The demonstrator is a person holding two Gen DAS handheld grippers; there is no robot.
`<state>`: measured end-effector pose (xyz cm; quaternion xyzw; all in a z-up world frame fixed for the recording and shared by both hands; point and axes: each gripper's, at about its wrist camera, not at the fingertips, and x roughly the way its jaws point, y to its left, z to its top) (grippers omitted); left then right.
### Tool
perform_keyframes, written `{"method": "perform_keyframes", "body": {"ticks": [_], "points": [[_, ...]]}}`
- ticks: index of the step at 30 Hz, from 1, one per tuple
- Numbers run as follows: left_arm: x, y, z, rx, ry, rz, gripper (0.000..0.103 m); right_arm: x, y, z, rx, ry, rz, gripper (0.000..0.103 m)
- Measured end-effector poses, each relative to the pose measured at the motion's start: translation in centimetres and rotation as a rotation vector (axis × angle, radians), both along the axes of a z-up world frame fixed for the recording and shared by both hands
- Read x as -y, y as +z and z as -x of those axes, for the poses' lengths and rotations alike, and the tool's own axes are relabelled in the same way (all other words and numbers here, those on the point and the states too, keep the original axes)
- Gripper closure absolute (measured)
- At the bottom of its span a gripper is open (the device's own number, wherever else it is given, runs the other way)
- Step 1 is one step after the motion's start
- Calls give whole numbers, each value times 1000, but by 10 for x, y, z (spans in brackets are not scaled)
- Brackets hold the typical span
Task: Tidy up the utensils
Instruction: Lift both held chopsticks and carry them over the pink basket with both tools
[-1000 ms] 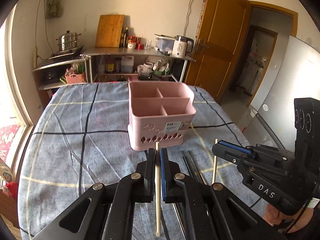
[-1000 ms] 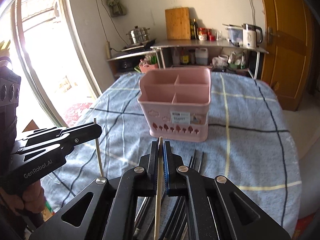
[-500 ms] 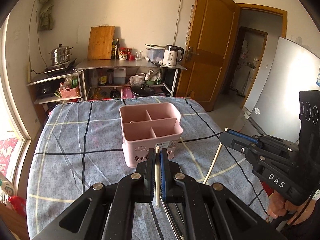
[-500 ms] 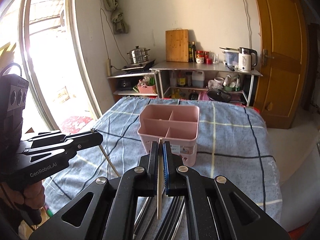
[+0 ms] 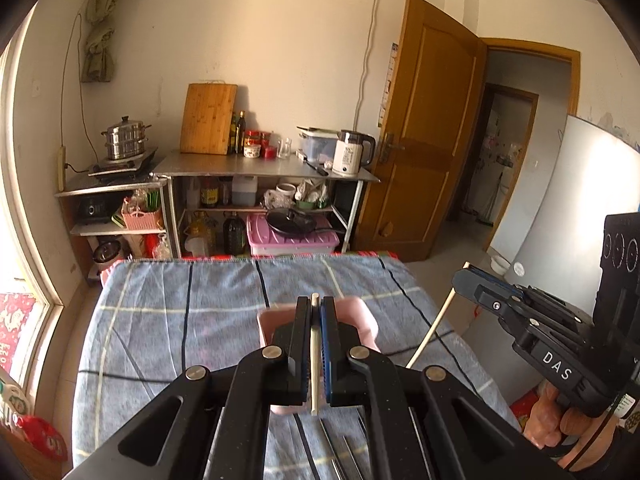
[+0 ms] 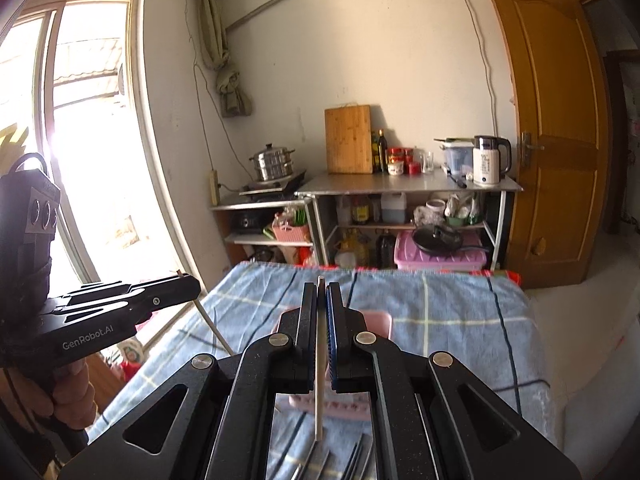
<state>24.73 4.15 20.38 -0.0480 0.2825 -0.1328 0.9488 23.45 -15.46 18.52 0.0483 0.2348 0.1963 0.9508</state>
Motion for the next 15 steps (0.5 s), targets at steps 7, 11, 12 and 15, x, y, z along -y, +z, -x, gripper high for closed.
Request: {"method": "perform_keyframes", "body": {"ticks": [7, 11, 12, 15], "points": [[-6, 16, -36, 27, 31, 6, 99, -8, 13, -35, 42, -8, -34, 99], [-7, 4, -54, 16, 38, -6, 99, -16, 5, -48, 41, -7, -40, 99], [-7, 0, -58, 10, 36, -3, 99, -18, 1, -53, 37, -5, -40, 99], [-8, -16, -68, -9, 35, -1, 99, -21, -10, -63, 15, -5, -47, 99]]}}
